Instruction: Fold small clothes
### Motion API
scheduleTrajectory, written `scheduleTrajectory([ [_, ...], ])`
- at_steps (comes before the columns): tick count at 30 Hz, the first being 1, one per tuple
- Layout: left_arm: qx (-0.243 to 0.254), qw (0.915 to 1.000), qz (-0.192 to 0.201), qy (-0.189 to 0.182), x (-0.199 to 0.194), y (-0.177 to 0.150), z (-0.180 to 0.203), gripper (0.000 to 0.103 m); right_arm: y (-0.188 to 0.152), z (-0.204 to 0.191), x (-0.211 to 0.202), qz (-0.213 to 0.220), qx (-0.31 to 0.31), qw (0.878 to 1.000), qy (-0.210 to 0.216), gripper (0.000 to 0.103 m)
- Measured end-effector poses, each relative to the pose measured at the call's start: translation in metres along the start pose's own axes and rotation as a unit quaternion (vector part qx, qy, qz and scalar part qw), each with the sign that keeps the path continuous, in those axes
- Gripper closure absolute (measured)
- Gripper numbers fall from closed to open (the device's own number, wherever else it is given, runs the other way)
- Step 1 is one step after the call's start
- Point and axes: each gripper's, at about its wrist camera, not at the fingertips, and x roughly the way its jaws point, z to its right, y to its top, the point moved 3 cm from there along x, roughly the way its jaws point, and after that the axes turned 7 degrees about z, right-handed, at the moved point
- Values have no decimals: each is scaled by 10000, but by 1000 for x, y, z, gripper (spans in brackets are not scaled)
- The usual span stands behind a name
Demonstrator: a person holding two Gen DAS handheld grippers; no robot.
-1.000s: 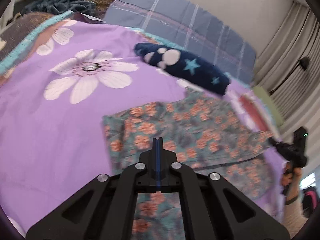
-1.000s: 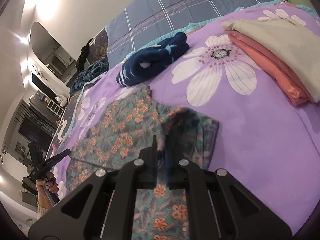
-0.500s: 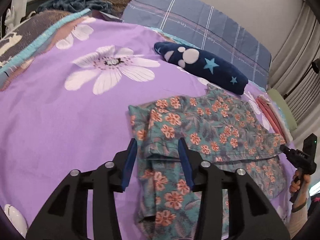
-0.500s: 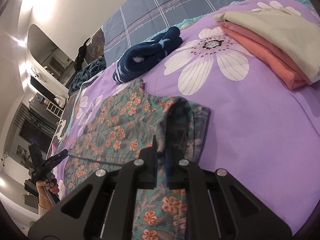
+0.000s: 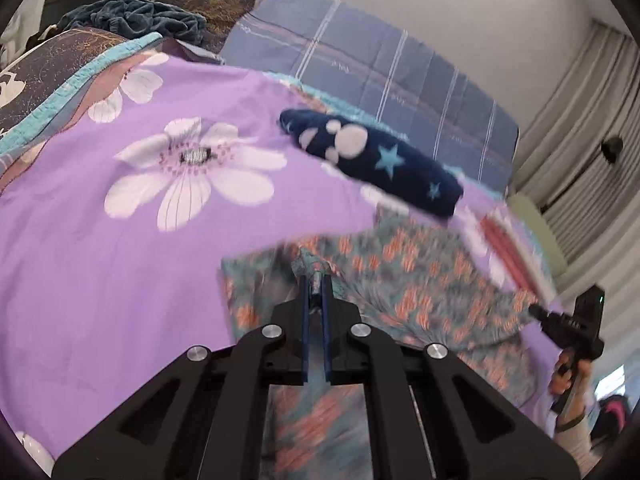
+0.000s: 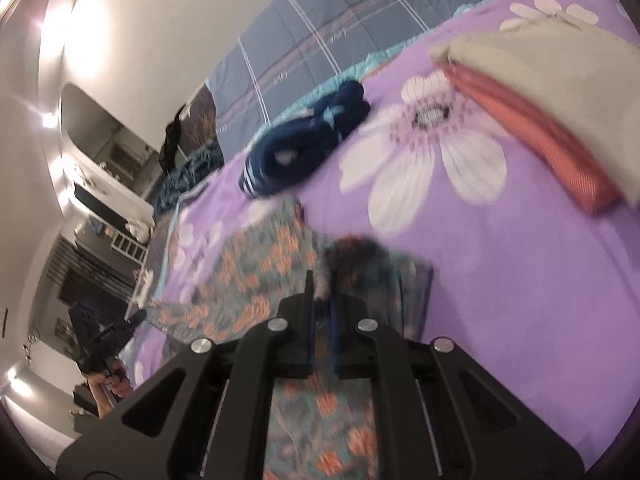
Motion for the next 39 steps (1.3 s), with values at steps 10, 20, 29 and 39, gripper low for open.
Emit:
scheduleTrajectory([
  [10,-654,9958,-60,631,83,65,-18,97,53,18,77,-150,375,9968,-693,87],
  [20,-77,9942,-628,872,114,43,-29,50,46,42,70,-149,191,9967,-773,59],
  [29,5,9915,-962,873,134,30,-29,50,34,22,94,-669,-374,9961,-444,44],
  [39,331,9963,-183,774,108,45,-5,100,49,8,68,8,-516,9985,-195,100],
])
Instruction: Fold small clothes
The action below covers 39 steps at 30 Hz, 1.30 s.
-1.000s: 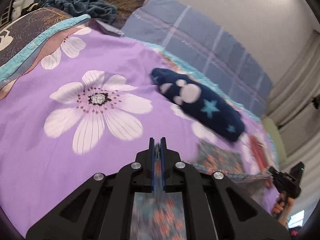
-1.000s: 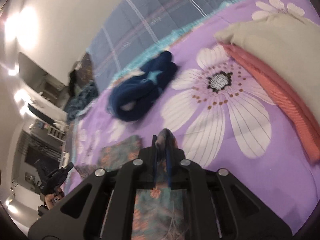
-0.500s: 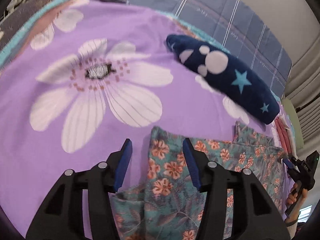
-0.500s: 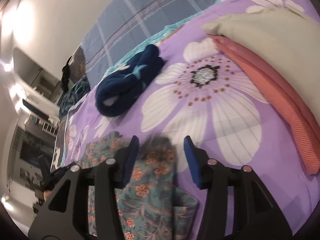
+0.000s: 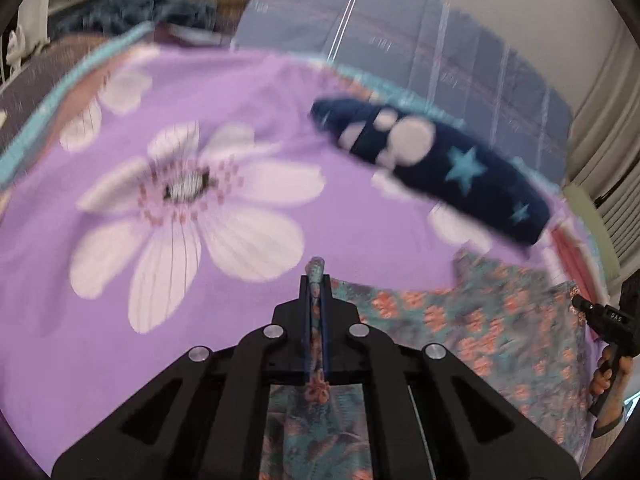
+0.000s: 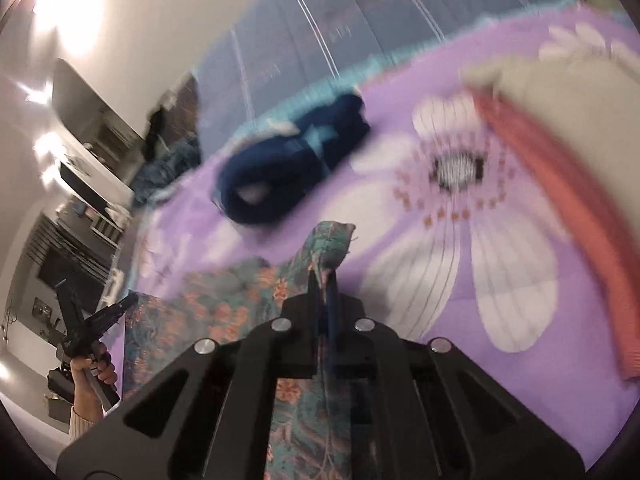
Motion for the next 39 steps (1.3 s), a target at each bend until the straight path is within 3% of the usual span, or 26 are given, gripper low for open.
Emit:
scheduleTrajectory([
  [2,-31,9993,316,-195,-18,11,6,100,8,-3,-16,264,19,9996,38,100],
  [4,-5,9981,560,-240,-30,21,11,100,14,-4,-18,397,-97,9990,-203,100],
  [7,-43,9968,797,-18,-26,35,11,99,14,4,3,112,48,9993,-367,95],
  [10,33,9990,306,334,9,31,6,98,1,13,18,-191,112,9977,-636,78],
  [13,141,9963,-232,813,36,10,-3,95,-16,19,7,-232,10,9974,-685,72],
  [15,26,9963,-197,836,31,2,-11,70,-25,25,-7,-235,-15,9973,-697,72],
  [16,-26,9964,-86,846,24,2,-15,63,-31,29,-20,-240,6,9973,-701,72],
  [20,178,9943,414,964,-20,5,-14,60,-50,37,-60,-277,-99,9968,-738,72],
  [22,389,9938,486,921,-39,1,-1,60,-60,38,-73,-367,-146,9967,-712,72],
  [26,1031,9942,301,13,-75,-36,77,60,-74,34,-84,-583,-161,9964,-592,72],
  [29,1801,9809,-30,-731,-90,-94,156,57,-77,31,-86,-708,18,9966,-413,72],
  [30,2035,9747,-165,-911,-91,-113,178,52,-78,29,-88,-759,24,9964,-368,72],
  [34,2861,9454,-583,-1449,-96,-184,258,51,-77,24,-97,-887,-208,9953,-342,71],
  [36,3181,9324,-586,-1611,-102,-209,291,43,-76,27,-97,-979,-219,9945,-314,69],
  [39,3683,9123,-413,-1742,-107,-235,332,40,-74,32,-89,-1108,-92,9936,-216,68],
])
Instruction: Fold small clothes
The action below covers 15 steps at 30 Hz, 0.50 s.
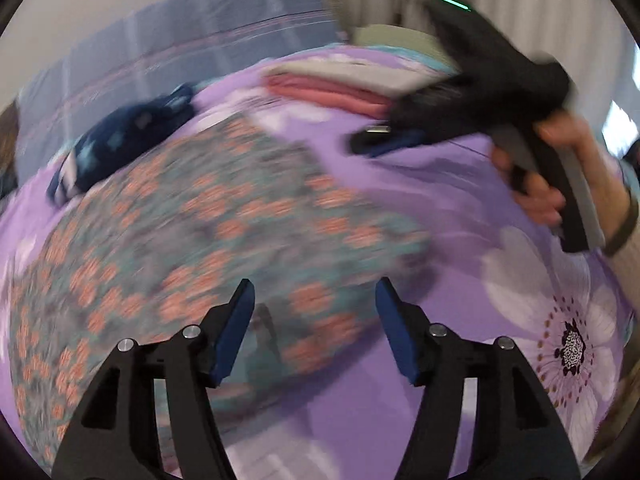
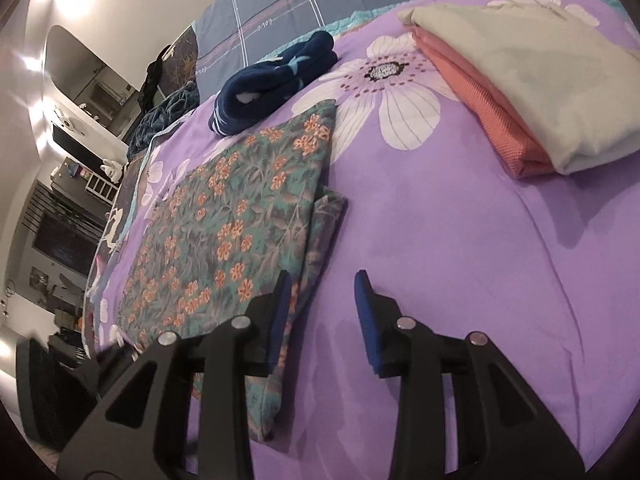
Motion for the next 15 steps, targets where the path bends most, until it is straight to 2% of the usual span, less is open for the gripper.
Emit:
scheduleTrajectory([
  [2,366,9993,6,63,10,5,23,40,3,2,8,-97,38,9999,73,68],
  [4,614,9976,-42,308,23,9,35,40,6,3,17,-194,62,9996,182,66],
  [9,389,9988,-245,194,42,16,41,40,12,5,37,-355,83,9988,326,57],
  [15,635,9973,-255,274,50,16,53,40,16,5,44,-358,140,9977,563,51],
])
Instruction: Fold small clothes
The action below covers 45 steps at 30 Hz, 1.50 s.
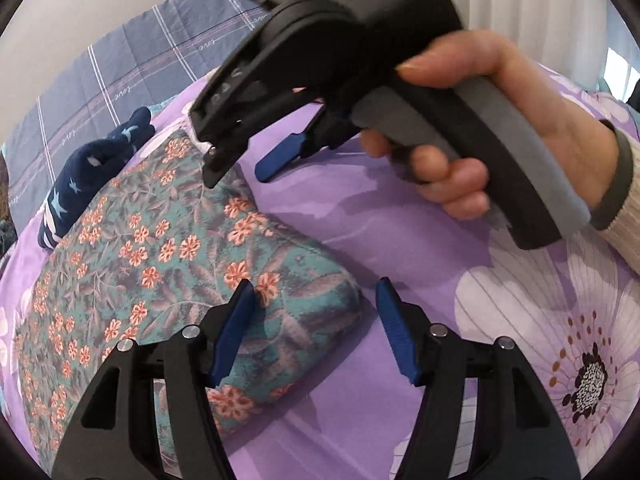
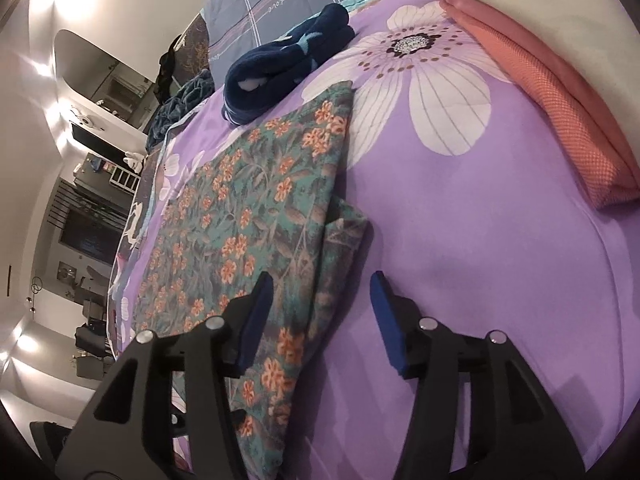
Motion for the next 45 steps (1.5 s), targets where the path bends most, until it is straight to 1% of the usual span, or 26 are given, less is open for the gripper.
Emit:
scheduleTrajectory([
  [1,30,10000,18,44,3,1,1,40,0,0,0,7,10,10000,12,51],
  [2,3,9998,47,208,4,2,-3,54,0,1,1,18,20,10000,28,51],
  [3,-60,9996,45,262,4,2,-6,73,0,1,1,29,15,10000,39,51],
  [4,-203,9995,28,258,4,2,-13,79,1,2,1,41,1,10000,51,51],
  [5,-492,9987,7,166,2,2,-22,86,0,2,1,54,-20,10000,62,51],
  [6,-743,9972,-1,62,0,2,-29,89,0,2,0,63,-32,10000,69,51],
  [10,-1059,9944,36,15,-9,-2,-46,90,0,3,0,63,-15,10000,69,51],
  [13,-1238,9923,23,-99,-11,-5,-53,90,-1,3,1,75,4,10000,59,50],
  [16,-1259,9920,22,-118,-11,-6,-50,89,1,3,2,95,25,9999,70,50],
  [19,-1201,9926,-40,-178,-2,-6,-50,88,4,2,7,116,108,9998,114,46],
  [21,-1143,9931,-65,-232,1,-7,-46,88,7,-1,13,109,62,9999,61,46],
  [22,-1125,9933,-65,-250,0,-7,-43,88,7,-4,16,104,-21,9999,-6,53],
  [23,-1130,9931,-50,-304,1,-7,-42,88,8,-8,19,128,-138,9997,-130,64],
  [24,-1165,9925,-36,-376,1,-7,-42,88,9,-10,20,159,-204,9992,-296,96],
  [25,-1232,9913,-35,-455,3,-7,-43,88,10,-12,22,116,-168,9994,-262,97],
  [26,-1280,9904,-27,-514,2,-8,-44,88,13,-14,17,254,-99,9995,-178,97],
  [28,-1332,9890,15,-638,0,-7,-46,92,18,-21,7,503,-173,9986,-39,98],
  [31,-1204,9888,181,-868,-12,-3,-38,93,26,-33,-2,746,-386,9964,-111,98],
  [33,-1007,9906,197,-905,-15,-1,-26,94,28,-29,10,595,-468,9965,-360,97],
  [34,-878,9922,164,-874,-11,-1,-20,94,26,-18,25,338,-405,9970,-559,95],
  [35,-803,9935,140,-795,-8,-3,-16,94,24,-10,33,208,-309,9973,-635,97],
  [36,-767,9943,109,-736,-4,-4,-13,94,21,0,39,206,-131,9983,-524,97],
  [37,-795,9941,81,-731,0,-6,-12,94,21,6,36,289,25,9992,-284,97],
  [39,-931,9924,72,-801,4,-9,-14,94,21,12,32,300,176,9994,-91,95],
  [42,-941,9917,89,-875,3,-11,-15,94,21,14,32,303,227,9993,-61,95],
  [45,-856,9927,102,-846,-1,-13,-13,94,20,12,29,318,183,9993,-89,91],
])
